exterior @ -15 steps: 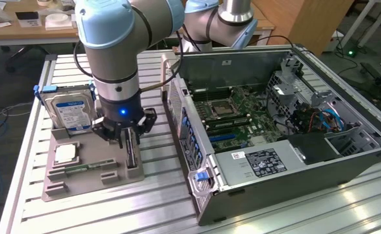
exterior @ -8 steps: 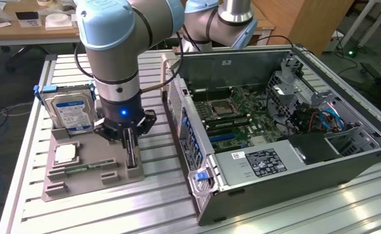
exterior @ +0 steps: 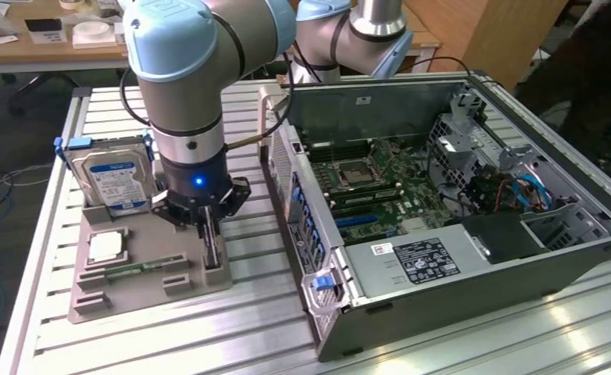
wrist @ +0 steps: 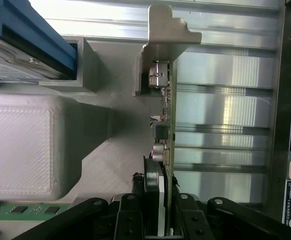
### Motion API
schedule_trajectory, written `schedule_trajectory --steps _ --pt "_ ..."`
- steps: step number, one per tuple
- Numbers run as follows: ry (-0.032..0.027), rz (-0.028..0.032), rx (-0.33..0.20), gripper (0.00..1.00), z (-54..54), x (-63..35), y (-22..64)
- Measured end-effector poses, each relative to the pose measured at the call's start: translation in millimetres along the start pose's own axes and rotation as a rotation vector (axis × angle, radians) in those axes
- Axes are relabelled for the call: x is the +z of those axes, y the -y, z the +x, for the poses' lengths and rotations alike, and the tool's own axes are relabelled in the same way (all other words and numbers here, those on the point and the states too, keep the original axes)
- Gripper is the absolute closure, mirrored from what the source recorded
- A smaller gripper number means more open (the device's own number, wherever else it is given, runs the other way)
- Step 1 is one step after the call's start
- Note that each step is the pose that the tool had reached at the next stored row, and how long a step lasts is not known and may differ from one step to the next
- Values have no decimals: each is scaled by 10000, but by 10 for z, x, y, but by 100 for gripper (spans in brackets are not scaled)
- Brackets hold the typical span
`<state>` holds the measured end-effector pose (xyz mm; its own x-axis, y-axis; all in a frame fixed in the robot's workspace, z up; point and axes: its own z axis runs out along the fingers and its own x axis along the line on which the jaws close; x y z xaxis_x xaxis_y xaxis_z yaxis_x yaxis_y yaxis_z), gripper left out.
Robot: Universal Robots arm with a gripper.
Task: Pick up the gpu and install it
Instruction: 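Pick up the gpu and move the gpu toward the slot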
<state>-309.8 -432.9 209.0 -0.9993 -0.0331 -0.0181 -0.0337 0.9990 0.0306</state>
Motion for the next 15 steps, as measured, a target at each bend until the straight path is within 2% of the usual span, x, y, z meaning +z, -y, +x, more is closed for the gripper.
schedule_trajectory --steps 15 --pt "4 -3 0 72 -3 11 0"
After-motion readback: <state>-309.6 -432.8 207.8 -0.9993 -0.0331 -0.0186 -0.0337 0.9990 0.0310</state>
